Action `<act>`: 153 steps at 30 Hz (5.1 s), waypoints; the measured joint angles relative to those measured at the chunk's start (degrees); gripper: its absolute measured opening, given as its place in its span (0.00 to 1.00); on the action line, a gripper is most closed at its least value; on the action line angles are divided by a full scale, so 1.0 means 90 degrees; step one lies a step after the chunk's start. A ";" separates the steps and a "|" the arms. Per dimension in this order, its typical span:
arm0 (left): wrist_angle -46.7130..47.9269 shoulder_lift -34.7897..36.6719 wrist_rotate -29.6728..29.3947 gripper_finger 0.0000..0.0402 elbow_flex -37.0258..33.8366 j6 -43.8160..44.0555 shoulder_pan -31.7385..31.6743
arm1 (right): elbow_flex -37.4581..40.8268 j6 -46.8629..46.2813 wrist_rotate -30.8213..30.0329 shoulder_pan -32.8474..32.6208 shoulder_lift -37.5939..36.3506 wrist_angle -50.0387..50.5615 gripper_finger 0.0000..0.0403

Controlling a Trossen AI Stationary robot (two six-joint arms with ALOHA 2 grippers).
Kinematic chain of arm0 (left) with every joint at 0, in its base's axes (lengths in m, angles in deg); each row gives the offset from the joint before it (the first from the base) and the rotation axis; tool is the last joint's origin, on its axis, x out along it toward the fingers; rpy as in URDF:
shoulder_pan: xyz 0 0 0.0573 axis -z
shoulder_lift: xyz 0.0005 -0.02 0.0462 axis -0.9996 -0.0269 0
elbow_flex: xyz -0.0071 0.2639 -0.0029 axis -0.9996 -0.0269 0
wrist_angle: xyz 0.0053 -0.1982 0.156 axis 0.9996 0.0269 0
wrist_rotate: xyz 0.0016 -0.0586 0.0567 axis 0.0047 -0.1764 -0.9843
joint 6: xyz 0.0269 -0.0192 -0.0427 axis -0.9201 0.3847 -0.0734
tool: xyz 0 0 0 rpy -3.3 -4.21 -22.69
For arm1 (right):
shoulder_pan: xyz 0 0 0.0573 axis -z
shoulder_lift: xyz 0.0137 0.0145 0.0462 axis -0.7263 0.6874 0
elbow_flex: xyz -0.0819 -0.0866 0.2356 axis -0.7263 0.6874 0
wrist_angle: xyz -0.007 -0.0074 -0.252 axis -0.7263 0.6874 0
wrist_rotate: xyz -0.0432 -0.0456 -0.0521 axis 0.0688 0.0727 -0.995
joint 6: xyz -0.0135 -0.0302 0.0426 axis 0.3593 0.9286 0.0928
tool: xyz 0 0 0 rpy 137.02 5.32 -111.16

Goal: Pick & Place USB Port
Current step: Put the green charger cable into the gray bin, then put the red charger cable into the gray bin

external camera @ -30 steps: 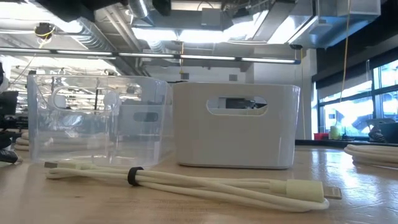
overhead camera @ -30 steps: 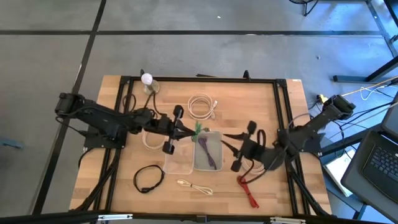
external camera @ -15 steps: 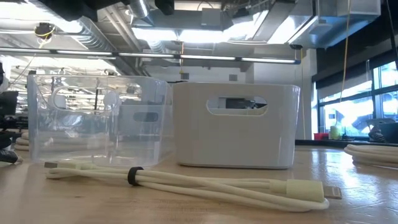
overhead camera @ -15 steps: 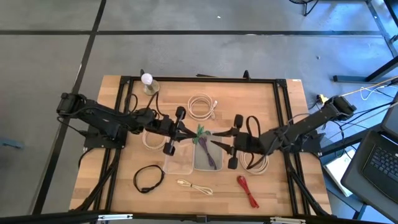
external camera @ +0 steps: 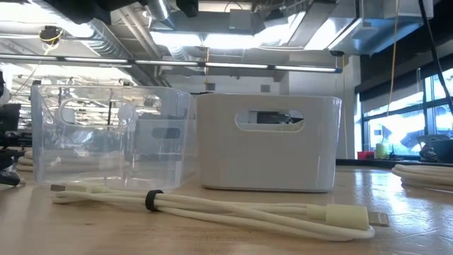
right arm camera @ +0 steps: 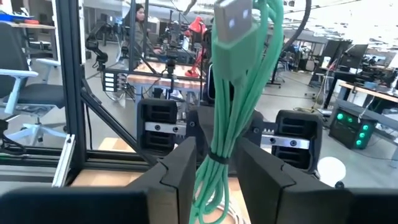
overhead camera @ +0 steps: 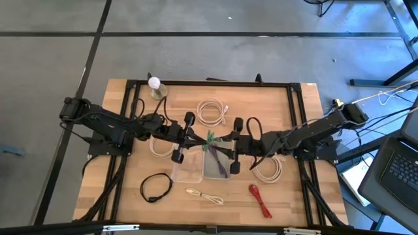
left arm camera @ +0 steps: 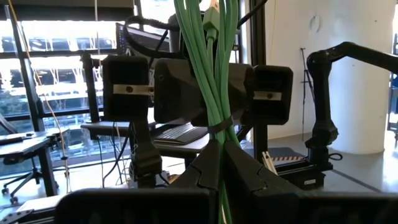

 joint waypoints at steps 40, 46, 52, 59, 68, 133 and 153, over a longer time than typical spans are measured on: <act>0.0469 0.0090 0.0045 0.18 0.0002 0.0026 0.0032 | -0.0002 0.0595 0.0170 0.0491 -0.0112 0.0211 0.03; 0.1353 0.0605 -0.0382 0.36 0.0002 0.0049 0.0029 | -0.0008 -0.0657 -0.0416 0.0034 -0.0949 0.1875 0.03; 0.1931 0.1184 -0.0791 0.43 0.0002 -0.0281 0.0032 | -0.0010 -0.3958 0.0549 -0.0335 -0.1009 0.3673 0.02; 0.2446 0.1478 -0.1299 0.43 0.0002 -0.0507 0.0032 | -0.0036 -0.5955 0.0984 -0.0557 -0.0099 0.3942 0.02; 0.2771 0.1489 -0.1542 0.43 0.0002 -0.0505 0.0032 | -0.1523 -0.6336 0.1052 0.0459 0.1344 0.6070 0.02; 0.4942 0.3925 -0.2273 0.43 0.0002 -0.0658 0.0032 | -0.4155 -0.6476 0.0748 0.0795 0.4215 0.9326 0.23; 0.5709 0.3972 -0.2085 0.43 0.0001 -0.0237 0.0074 | -0.6361 -0.5789 -0.1954 -0.0462 0.3618 1.2997 0.23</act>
